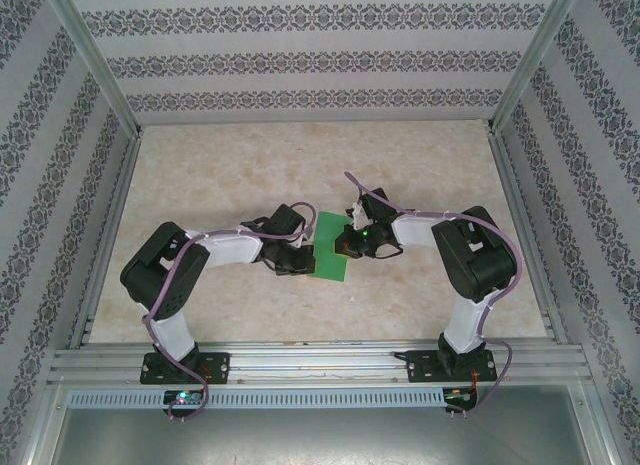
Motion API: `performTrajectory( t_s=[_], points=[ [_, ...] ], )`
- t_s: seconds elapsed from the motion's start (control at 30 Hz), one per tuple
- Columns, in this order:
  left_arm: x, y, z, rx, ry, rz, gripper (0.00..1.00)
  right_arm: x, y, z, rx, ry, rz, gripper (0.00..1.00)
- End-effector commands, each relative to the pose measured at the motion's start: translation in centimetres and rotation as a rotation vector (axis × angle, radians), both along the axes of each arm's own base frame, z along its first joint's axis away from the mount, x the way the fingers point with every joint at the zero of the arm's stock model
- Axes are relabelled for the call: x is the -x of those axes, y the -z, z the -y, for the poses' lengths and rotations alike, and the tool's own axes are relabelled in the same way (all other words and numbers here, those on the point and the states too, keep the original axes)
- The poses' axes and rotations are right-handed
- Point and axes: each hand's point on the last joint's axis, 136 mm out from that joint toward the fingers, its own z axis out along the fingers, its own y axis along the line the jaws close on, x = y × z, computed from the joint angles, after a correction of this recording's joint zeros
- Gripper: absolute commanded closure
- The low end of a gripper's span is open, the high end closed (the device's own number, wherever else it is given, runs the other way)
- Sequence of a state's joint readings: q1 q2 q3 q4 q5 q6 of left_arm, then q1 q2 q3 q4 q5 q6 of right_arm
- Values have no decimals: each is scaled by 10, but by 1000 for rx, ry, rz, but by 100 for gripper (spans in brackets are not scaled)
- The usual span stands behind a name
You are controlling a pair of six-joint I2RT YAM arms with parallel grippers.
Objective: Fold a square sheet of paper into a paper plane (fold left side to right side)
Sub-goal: Fold the triangle a second time at the center of the table.
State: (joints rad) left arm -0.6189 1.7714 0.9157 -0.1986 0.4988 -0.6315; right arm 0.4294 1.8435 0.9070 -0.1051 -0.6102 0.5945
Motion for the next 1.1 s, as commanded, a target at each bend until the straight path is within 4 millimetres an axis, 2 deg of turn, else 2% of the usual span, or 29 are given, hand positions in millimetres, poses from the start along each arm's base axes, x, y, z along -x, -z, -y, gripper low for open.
performTrajectory(
  t_s=[0.0, 0.33, 0.6, 0.73, 0.8, 0.93, 1.07],
  points=[
    [27, 24, -38, -151, -20, -103, 100, 22, 59, 57, 287, 74, -122, 100],
    [31, 25, -45, -168, -28, -105, 100, 22, 57, 56, 279, 72, -120, 100],
    [33, 21, -47, -166, -31, -94, 100, 17, 47, 48, 241, 63, -102, 100],
    [25, 8, -37, -93, -23, -41, 91, 6, 28, 33, 159, 47, -58, 100],
    [20, -3, -32, -54, -20, -10, 85, -2, 13, 25, 121, 38, -20, 95],
    [5, -24, -28, 0, -37, 52, 74, -19, -18, 18, 61, 33, 74, 74],
    [-14, -41, -28, 50, -66, 127, 66, -31, -44, 28, 71, 56, 182, 49]
  ],
)
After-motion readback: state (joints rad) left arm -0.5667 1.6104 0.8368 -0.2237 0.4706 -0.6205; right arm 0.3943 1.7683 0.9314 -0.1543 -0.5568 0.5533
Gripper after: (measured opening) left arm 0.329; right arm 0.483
